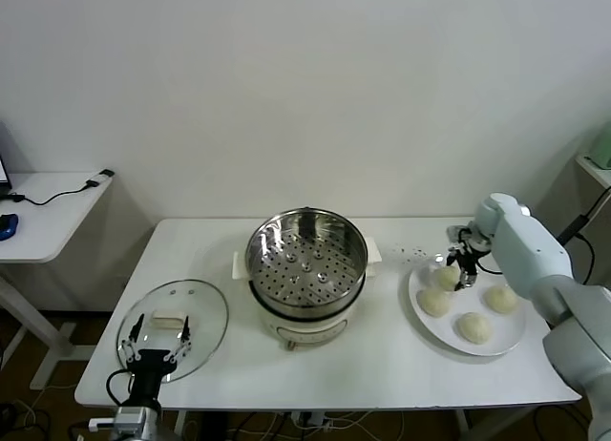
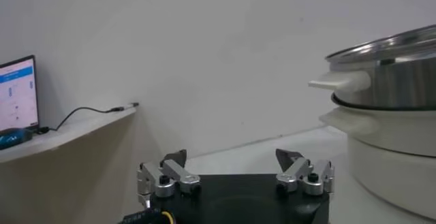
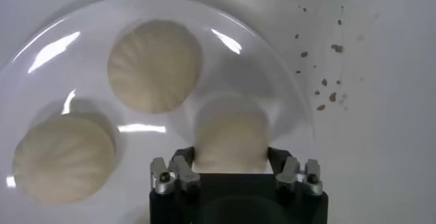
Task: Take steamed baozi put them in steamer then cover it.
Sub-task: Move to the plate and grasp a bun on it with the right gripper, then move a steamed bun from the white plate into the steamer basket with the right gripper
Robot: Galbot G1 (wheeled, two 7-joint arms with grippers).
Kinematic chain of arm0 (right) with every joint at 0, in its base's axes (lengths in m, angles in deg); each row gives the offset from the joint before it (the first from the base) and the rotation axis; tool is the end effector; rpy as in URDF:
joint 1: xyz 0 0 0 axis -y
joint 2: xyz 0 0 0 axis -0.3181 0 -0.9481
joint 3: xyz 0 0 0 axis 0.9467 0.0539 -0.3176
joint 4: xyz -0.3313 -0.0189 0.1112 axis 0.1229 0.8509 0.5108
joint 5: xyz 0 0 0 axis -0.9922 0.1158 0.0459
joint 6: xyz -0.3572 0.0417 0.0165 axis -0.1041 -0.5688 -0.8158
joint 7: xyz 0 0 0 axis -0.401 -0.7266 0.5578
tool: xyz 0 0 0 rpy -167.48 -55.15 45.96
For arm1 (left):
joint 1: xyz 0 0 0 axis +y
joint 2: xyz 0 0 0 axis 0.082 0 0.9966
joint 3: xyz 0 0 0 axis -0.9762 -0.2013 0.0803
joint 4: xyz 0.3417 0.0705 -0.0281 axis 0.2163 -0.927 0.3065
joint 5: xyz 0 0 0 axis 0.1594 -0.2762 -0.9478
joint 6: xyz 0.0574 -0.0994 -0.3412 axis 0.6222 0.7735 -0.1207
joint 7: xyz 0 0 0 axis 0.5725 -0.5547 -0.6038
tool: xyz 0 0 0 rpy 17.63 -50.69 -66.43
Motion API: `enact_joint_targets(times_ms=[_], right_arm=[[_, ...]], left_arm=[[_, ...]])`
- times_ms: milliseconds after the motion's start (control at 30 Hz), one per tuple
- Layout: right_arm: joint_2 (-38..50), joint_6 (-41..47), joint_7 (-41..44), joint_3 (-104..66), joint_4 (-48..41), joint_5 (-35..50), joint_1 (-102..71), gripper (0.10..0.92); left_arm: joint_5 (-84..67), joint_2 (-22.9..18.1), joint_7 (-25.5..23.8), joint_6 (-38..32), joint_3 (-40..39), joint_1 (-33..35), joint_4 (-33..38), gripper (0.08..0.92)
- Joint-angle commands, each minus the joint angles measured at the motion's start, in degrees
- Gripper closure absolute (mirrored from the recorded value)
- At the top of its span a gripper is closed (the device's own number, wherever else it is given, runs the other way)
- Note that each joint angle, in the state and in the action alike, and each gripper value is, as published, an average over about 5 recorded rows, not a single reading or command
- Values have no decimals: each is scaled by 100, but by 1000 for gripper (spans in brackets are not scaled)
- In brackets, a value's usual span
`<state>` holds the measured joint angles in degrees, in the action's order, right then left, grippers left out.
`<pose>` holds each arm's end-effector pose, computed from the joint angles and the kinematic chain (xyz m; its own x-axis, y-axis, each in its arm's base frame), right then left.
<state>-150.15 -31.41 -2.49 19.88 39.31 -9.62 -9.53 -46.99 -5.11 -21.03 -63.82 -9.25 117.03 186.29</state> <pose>0.6179 -0.2204 -0.2397 -0.1157 -0.0226 0.9930 -0.9930 -0.0195 -0.1161 0.1633 0.0854 -0.3832 -0.9897 -0.1153 0.0853 -0.0892 0.9606 0.2633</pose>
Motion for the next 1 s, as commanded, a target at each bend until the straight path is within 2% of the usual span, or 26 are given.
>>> enact_joint_targets(times_ms=[33, 300, 500, 800, 1000], right_arm=[[58, -49, 64, 73, 160, 186, 56, 330], [619, -99, 376, 1626, 1550, 1618, 893, 330], [491, -506, 481, 3067, 2222, 2239, 2186, 330], [-562, -1457, 348, 3889, 2788, 2462, 3432, 323], [-1179, -2066, 116, 4002, 3215, 1922, 3536, 322]], left_arm=[[7, 0, 1, -3, 3, 8, -8, 177], [-7, 8, 7, -28, 6, 62, 4, 177], [-25, 18, 2, -39, 9, 111, 61, 177], [-31, 24, 3, -33, 3, 158, 110, 177], [-32, 16, 4, -25, -14, 169, 103, 177]])
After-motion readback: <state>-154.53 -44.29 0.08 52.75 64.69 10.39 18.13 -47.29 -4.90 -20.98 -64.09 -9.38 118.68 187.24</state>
